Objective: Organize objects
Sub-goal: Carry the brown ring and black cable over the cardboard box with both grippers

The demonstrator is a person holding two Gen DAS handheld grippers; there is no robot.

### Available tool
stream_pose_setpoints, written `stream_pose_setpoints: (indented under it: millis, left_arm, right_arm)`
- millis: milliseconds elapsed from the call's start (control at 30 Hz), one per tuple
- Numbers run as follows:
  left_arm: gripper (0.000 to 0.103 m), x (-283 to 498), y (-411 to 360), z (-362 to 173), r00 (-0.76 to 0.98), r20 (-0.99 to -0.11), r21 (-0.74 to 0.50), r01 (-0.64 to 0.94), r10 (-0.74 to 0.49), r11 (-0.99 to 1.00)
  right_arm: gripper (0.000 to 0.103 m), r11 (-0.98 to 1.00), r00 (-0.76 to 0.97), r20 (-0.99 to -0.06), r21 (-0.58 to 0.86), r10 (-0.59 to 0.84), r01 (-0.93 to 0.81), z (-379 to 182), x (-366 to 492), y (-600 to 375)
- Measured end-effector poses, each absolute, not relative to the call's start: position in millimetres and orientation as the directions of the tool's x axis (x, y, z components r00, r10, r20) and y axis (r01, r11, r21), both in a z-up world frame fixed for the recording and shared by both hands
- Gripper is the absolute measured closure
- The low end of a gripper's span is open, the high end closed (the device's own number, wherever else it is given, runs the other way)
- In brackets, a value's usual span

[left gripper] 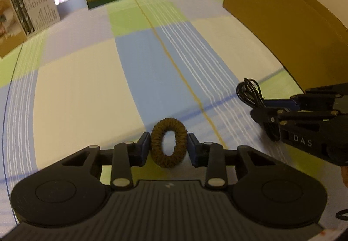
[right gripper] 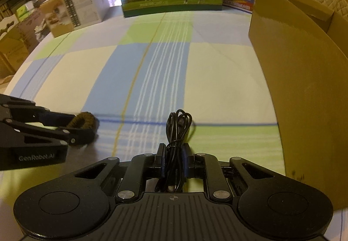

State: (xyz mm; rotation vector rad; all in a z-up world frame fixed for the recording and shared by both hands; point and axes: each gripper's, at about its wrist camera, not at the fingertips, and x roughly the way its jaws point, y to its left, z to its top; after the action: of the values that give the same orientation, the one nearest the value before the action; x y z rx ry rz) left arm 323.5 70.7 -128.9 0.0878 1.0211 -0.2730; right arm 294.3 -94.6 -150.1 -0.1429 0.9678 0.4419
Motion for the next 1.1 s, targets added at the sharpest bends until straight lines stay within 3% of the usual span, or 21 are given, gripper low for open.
stream_pose_setpoints:
  millis: [500,1100]
  left_arm:
    - [0.076,262.0,57.4,-118.5,0.458,-0.865,-0.063,0.304,-0.204,0.951]
    - [0.076,234.1,18.8,-59.3,0.543,-0.796,-0.092,0.328,-0.268,0.940]
  right_arm:
    - [0.092,0.894,0.419,-0.835,0.176,0.357,-0.412,-143.9,231.9,-116.0]
    - [0.092,0.872,0.496,-0.747,0.232,0.443,-0.431,-76.5,190.8,-165.1]
